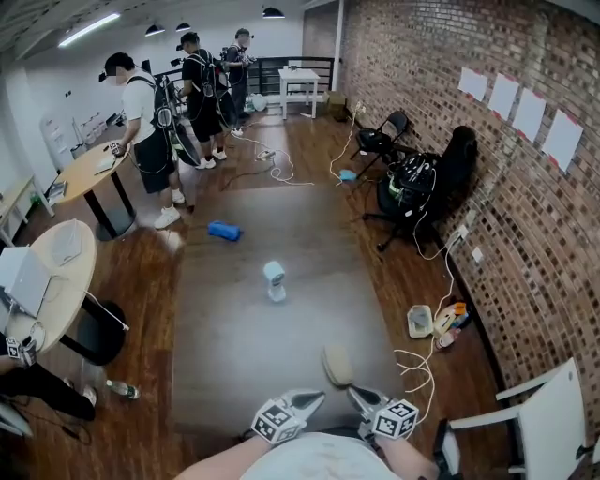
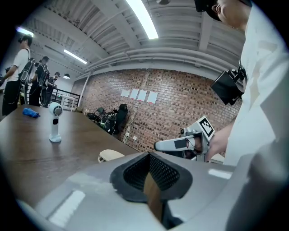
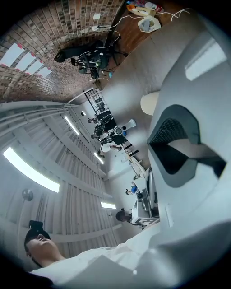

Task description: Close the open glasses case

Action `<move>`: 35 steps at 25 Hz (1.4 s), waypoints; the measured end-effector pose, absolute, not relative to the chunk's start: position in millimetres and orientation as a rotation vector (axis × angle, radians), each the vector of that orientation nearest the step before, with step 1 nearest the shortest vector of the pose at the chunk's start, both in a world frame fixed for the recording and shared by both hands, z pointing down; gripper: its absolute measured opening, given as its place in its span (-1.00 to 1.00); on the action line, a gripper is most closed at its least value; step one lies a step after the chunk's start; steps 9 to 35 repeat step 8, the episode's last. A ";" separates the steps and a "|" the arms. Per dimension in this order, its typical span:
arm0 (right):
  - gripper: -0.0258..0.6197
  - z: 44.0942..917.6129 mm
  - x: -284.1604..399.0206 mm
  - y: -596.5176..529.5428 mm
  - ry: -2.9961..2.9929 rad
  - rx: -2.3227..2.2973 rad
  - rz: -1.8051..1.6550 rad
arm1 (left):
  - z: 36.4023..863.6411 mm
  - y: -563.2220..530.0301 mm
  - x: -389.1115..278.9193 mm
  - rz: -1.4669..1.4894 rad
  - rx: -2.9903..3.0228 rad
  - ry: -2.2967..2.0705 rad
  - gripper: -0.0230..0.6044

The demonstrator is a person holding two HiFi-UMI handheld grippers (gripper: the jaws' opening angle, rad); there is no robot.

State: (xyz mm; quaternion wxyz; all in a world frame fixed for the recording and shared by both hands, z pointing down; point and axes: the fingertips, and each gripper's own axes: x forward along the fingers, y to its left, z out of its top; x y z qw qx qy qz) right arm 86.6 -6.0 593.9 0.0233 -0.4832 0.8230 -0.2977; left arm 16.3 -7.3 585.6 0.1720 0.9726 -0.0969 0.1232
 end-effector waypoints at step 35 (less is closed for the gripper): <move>-0.90 595.1 85.8 -0.1 2.538 -1.496 -0.924 | 586.7 -7.3 11.1 0.346 2.760 -0.292 -0.91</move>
